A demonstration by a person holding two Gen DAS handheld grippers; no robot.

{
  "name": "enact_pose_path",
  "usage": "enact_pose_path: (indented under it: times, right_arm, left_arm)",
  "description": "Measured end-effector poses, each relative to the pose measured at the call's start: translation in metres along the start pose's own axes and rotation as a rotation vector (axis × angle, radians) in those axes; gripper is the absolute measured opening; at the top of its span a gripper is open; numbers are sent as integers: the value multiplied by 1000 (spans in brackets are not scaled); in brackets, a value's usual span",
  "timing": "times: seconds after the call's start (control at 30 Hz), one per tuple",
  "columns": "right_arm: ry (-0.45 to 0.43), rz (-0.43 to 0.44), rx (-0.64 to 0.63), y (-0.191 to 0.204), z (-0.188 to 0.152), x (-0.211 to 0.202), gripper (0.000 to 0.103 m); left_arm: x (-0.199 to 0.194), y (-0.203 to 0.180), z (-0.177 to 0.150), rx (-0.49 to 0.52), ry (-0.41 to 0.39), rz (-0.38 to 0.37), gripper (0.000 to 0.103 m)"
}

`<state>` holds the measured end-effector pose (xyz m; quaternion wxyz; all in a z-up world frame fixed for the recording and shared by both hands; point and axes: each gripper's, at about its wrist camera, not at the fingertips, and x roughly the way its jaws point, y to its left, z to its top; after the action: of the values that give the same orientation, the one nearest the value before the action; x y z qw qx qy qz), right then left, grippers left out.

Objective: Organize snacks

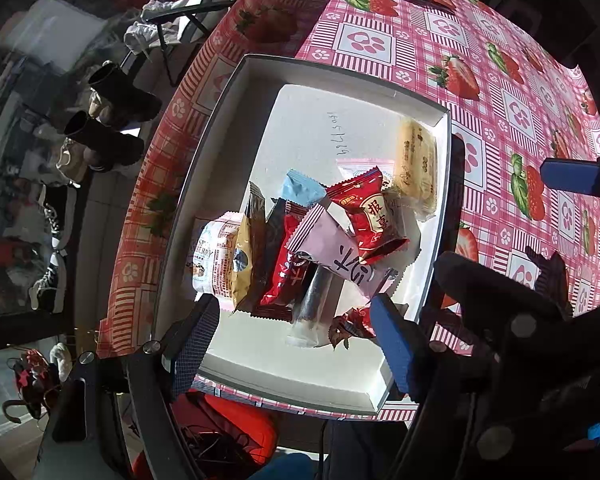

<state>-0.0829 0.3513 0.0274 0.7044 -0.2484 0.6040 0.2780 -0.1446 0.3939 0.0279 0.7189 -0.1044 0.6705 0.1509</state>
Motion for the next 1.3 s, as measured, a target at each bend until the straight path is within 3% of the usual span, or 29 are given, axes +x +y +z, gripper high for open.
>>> enact_pose_path:
  times: [1.3]
  right_arm:
    - [0, 0, 0, 2, 0, 1, 103]
  left_arm:
    - [2, 3, -3, -8, 4, 3, 81]
